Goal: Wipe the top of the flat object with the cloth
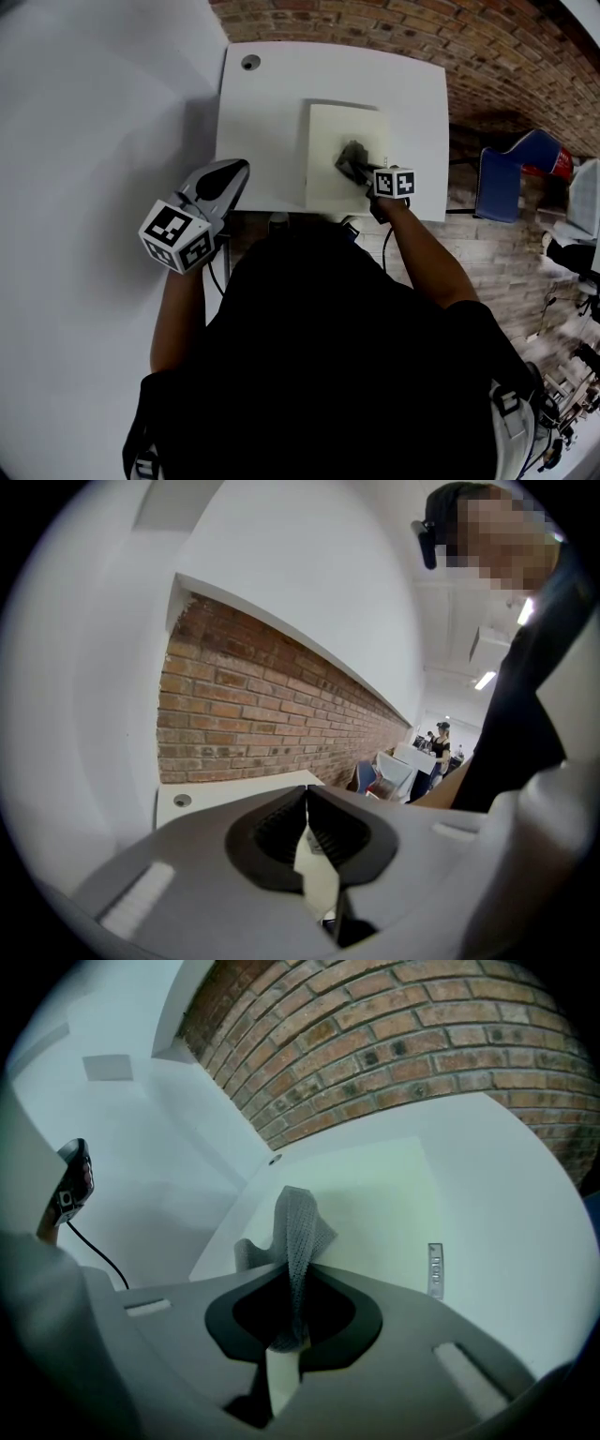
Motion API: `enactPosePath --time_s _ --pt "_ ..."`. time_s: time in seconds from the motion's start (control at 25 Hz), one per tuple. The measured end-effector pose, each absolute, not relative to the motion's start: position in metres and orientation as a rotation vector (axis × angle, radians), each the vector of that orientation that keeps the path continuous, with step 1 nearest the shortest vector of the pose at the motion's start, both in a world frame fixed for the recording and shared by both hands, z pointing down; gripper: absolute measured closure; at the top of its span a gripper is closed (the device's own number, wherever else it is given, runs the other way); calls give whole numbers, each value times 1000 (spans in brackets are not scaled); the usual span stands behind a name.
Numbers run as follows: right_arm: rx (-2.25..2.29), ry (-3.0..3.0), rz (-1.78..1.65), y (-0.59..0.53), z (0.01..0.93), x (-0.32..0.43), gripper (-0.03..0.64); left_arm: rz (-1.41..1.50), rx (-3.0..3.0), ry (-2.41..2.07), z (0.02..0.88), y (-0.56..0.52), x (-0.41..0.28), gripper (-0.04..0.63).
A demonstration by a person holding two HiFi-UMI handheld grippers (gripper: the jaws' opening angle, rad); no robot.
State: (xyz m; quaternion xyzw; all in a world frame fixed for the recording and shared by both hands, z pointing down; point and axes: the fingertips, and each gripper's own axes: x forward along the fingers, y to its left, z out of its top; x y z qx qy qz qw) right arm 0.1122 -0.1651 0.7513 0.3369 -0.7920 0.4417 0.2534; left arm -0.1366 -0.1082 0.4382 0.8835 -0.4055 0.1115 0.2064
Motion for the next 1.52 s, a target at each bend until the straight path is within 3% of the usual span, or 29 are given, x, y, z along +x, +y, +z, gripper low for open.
enactPosePath --time_s 1.52 --pt "1127 -2070 1241 -181 760 197 603 316 2488 -1061 444 -121 -116 594"
